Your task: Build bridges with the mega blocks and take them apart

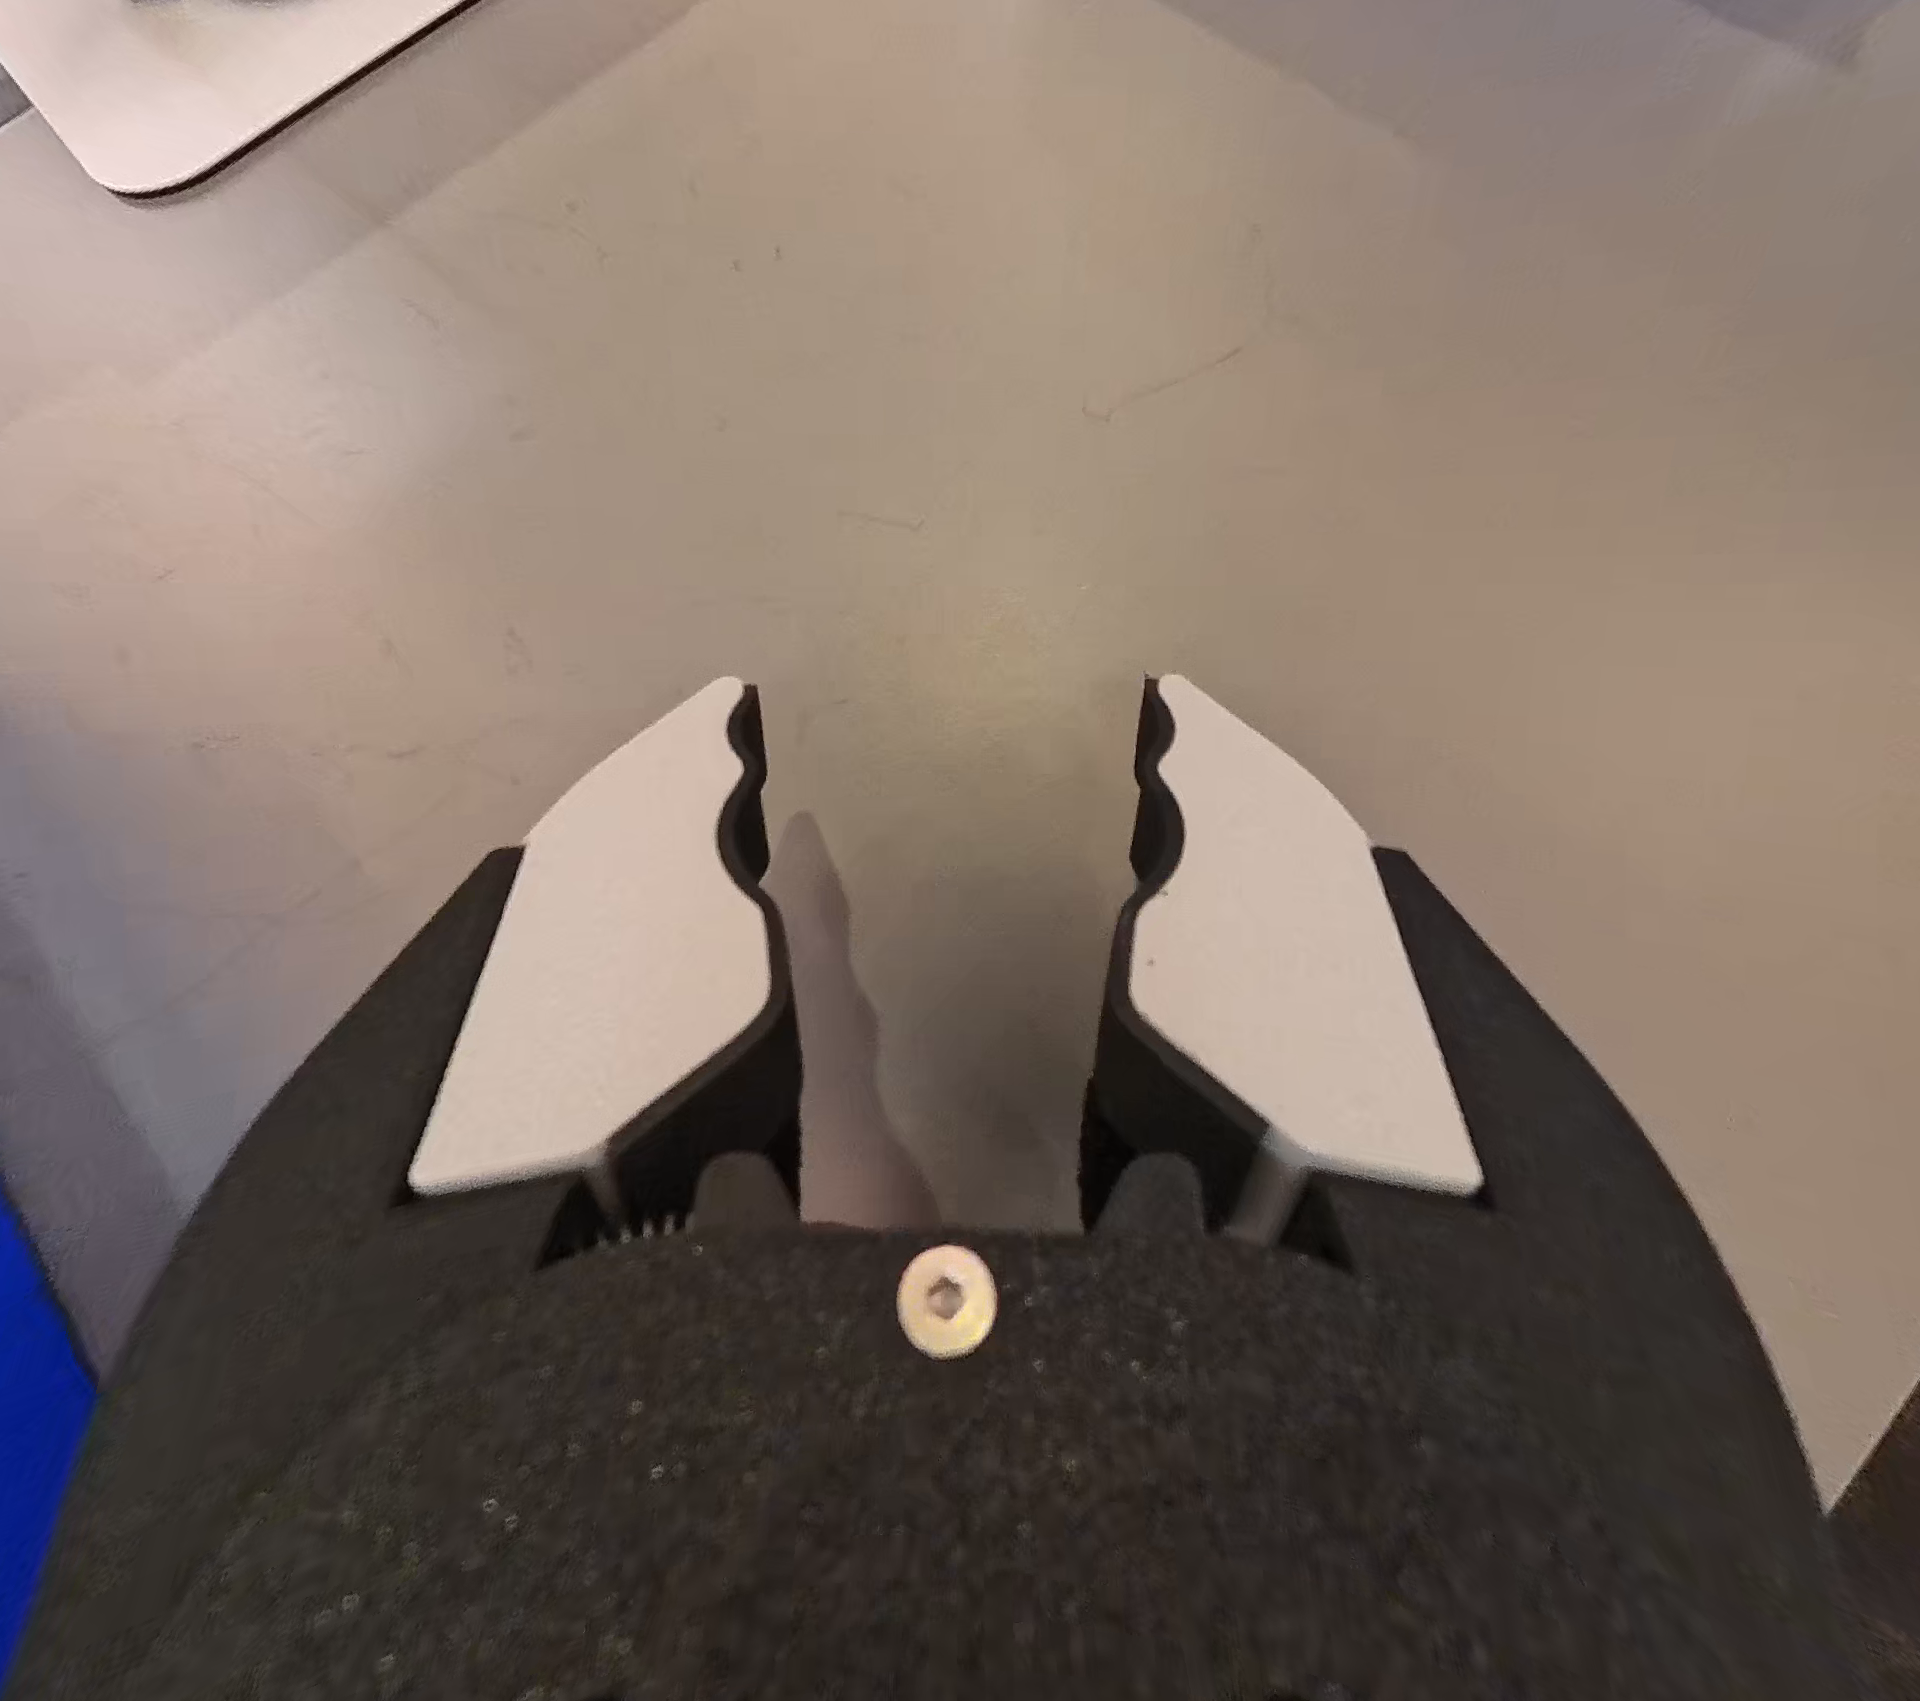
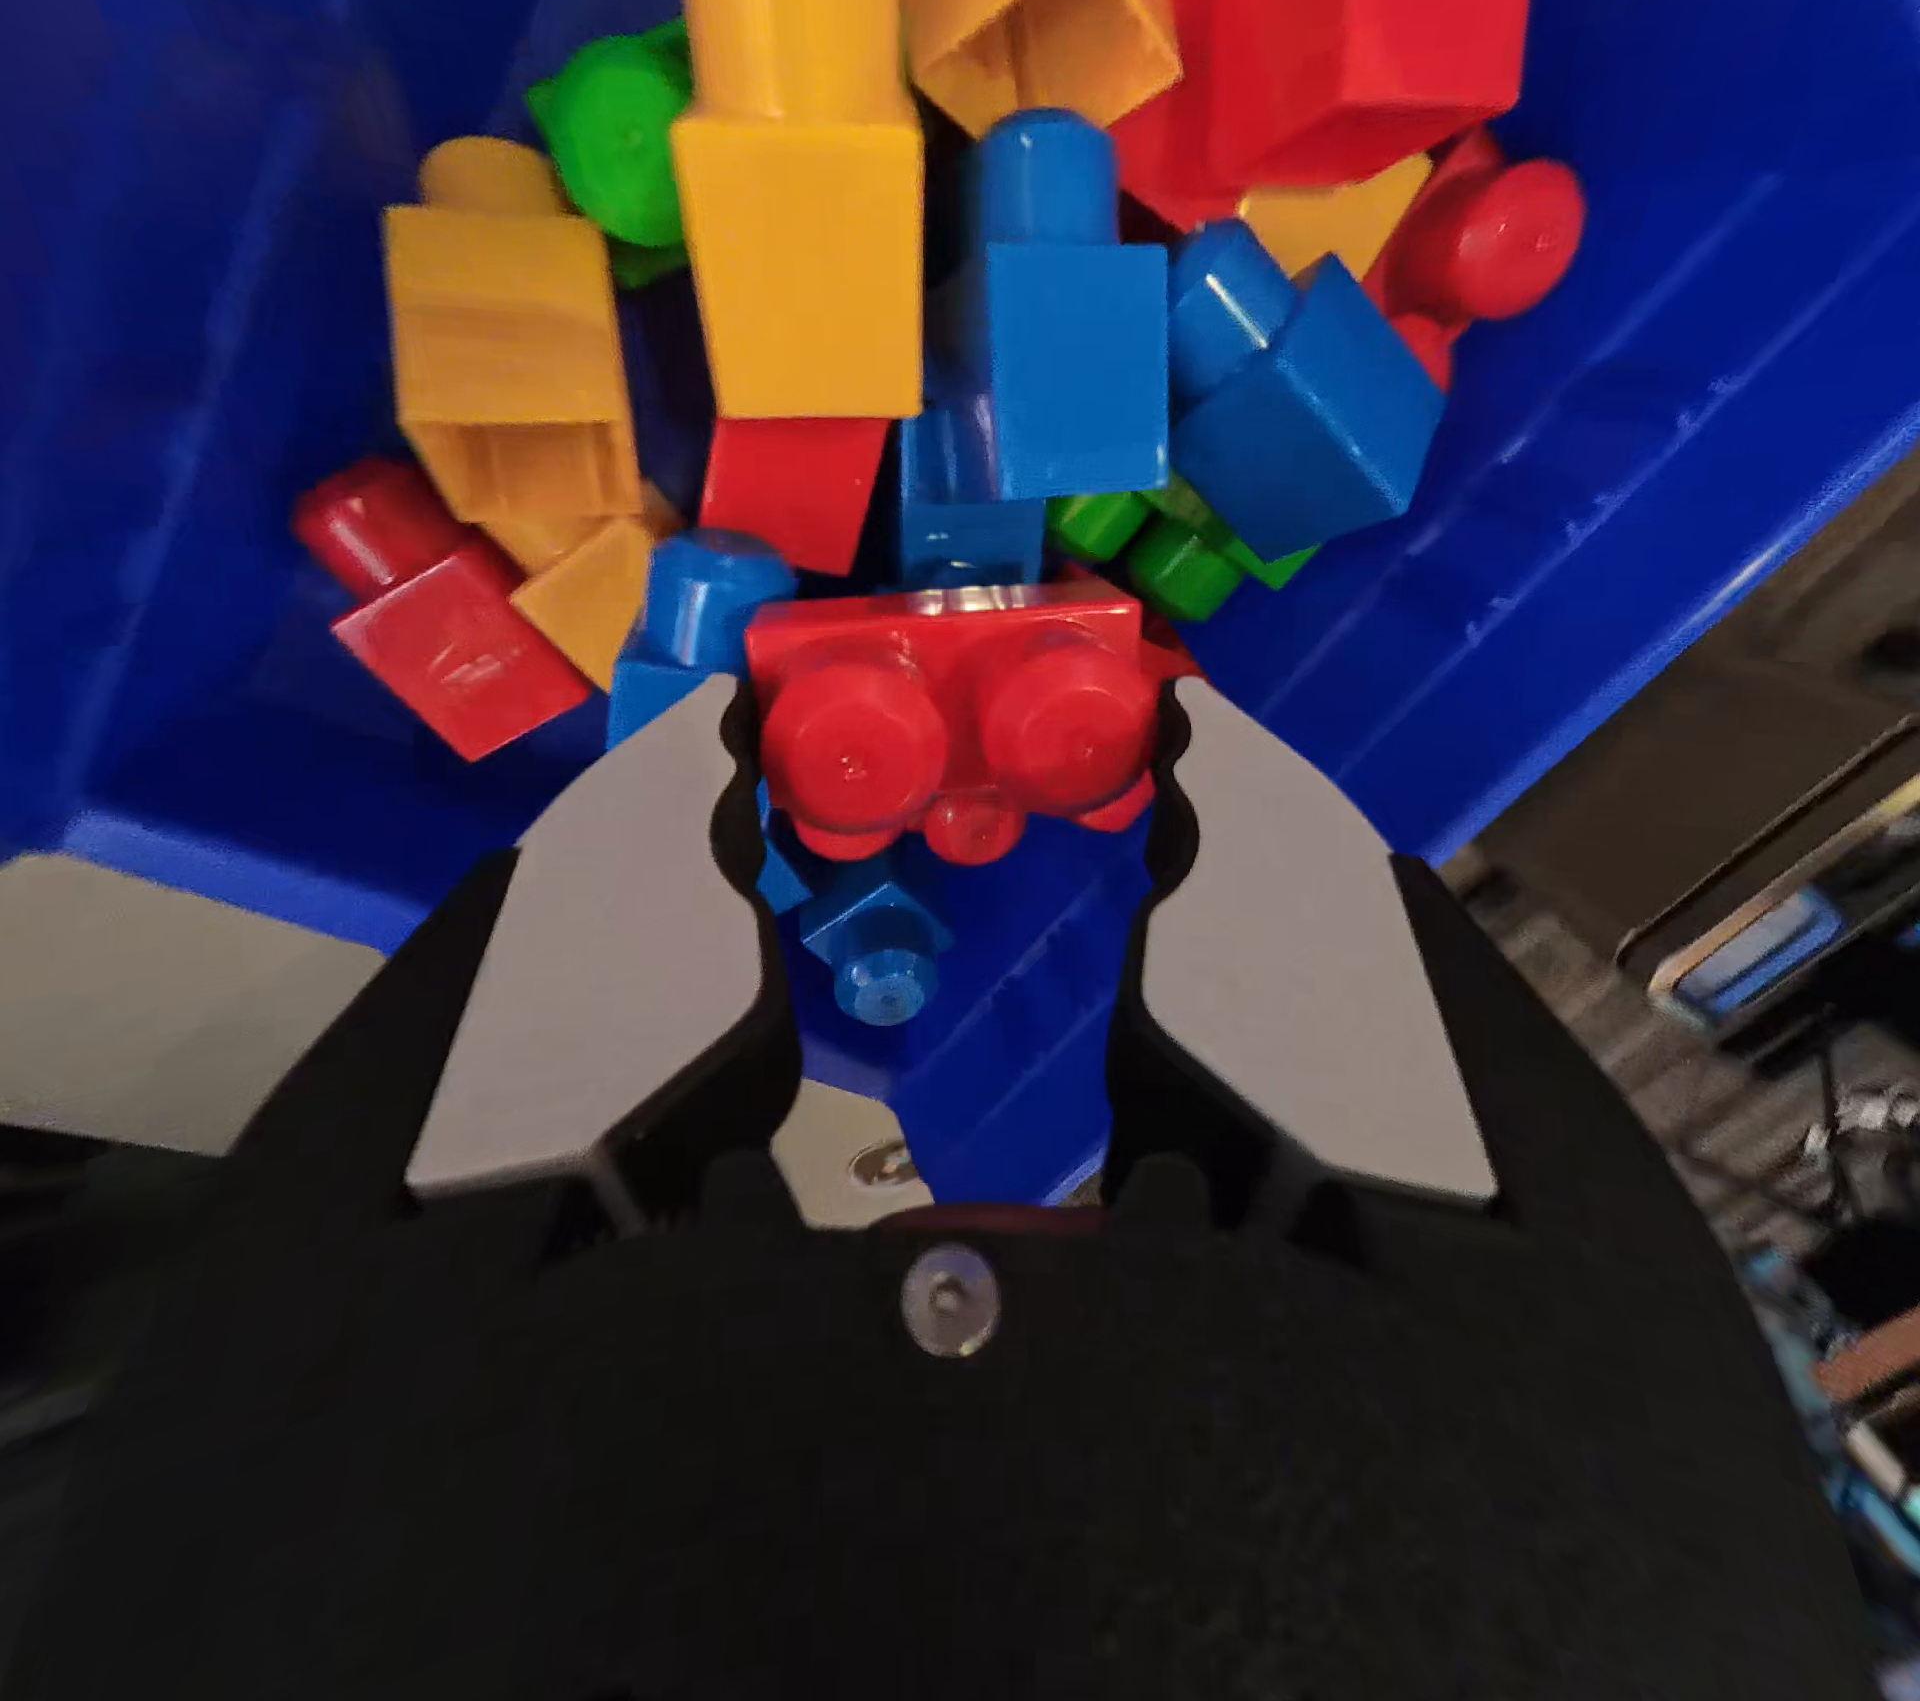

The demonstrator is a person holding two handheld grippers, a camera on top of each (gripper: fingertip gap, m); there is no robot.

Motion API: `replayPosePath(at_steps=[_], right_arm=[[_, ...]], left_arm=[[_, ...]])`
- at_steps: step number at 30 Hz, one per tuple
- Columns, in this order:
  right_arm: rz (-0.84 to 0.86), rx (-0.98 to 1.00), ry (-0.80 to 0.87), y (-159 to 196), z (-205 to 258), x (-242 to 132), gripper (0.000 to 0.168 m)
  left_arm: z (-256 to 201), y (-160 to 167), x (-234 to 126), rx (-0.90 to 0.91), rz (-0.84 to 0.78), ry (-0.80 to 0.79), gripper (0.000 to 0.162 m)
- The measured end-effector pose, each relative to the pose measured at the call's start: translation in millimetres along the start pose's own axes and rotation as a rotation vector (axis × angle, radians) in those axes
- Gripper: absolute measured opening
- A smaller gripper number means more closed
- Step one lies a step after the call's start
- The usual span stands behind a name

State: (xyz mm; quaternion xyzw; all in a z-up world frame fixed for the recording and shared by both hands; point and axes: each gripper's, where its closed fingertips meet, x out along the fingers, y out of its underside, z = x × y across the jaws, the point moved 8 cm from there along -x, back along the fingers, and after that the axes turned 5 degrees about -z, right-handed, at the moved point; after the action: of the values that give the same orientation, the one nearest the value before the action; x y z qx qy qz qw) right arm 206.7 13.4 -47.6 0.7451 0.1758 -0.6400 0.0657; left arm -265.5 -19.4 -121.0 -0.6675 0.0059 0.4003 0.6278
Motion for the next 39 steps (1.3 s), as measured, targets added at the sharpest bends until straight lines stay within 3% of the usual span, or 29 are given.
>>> replayPosePath(at_steps=[4,9,12,14,16,18,21,24,27,29,32,39], right_arm=[[0.143,0.081,0.068,-11.1,-15.1,11.8,0.077],[0.105,0.079,0.126,-27.4,-26.7,6.3,0.099],[-0.097,0.047,0.22,-33.8,-17.9,-43.6,0.098],[-0.324,0.011,0.249,-34.4,8.2,-84.1,0.095],[-0.589,-0.039,0.166,-28.5,55.2,-113.1,0.091],[-0.837,-0.099,-0.046,-16.5,117.8,-122.9,0.088],[-1.126,-0.153,-0.419,5.7,213.9,-104.3,0.083],[-1.218,-0.137,-0.537,21.8,279.3,-61.7,0.084],[-1.304,-0.128,-0.435,43.0,312.8,-31.3,0.075],[-1.264,-0.072,-0.309,56.0,314.4,-22.6,0.075],[-1.289,0.019,-0.26,72.5,310.8,-23.4,0.075],[-1.33,0.005,-0.193,85.7,300.0,-30.5,0.072]], left_arm=[[0.0,3.2,-1.3,0.002,0.009,0.002,0.069],[1.3,5.2,-5.4,-0.001,0.008,-0.004,0.069],[3.9,5.7,-8.5,-0.006,0.003,-0.014,0.069],[5.8,5.1,-10.5,-0.016,-0.005,-0.022,0.069],[8.0,3.5,-13.2,-0.025,-0.024,-0.036,0.069],[10.4,1.4,-17.3,-0.04,-0.046,-0.052,0.069],[12.9,-2.0,-28.3,-0.085,-0.091,-0.073,0.07],[10.4,0.2,-43.5,-0.143,-0.155,-0.087,0.071],[3.0,8.4,-60.9,-0.207,-0.22,-0.108,0.07],[-4.1,13.3,-71.4,-0.243,-0.253,-0.106,0.071],[-12.3,18.9,-81.0,-0.259,-0.272,-0.134,0.07],[-23.4,22.7,-79.8,-0.255,-0.256,-0.134,0.07]])
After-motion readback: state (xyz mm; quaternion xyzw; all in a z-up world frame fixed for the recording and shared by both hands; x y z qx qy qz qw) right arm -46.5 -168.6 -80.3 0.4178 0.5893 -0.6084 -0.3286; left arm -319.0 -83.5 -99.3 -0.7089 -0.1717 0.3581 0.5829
